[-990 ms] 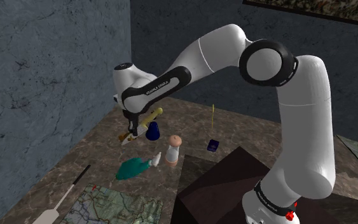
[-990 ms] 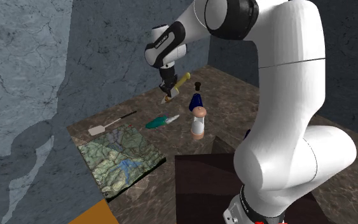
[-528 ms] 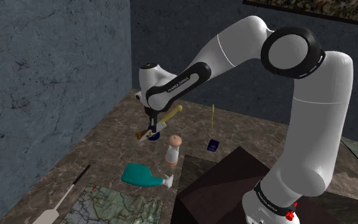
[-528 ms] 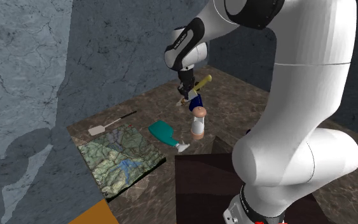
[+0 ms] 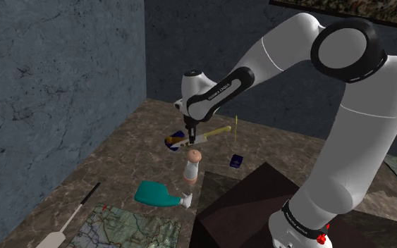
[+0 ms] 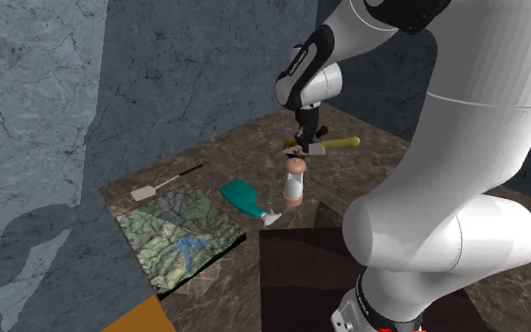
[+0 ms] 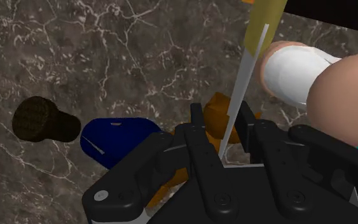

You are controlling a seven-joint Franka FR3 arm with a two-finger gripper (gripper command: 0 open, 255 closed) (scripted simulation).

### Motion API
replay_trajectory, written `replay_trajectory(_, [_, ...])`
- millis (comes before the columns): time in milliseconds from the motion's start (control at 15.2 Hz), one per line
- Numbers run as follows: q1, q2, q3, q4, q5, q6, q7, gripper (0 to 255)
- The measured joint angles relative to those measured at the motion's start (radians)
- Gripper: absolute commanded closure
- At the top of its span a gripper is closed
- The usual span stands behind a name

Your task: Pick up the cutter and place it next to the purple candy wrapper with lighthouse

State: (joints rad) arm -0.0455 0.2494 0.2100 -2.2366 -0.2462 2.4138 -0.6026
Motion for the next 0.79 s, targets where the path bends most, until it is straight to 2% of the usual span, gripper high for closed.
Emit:
replay_trajectory(462, [-0.106,-0.095,-0.057,-0.147,0.011,0.074,-0.158,255])
replay_trajectory(792, [-0.184,-0.137,-0.112,-0.21,0.015,0.114,-0.289,255])
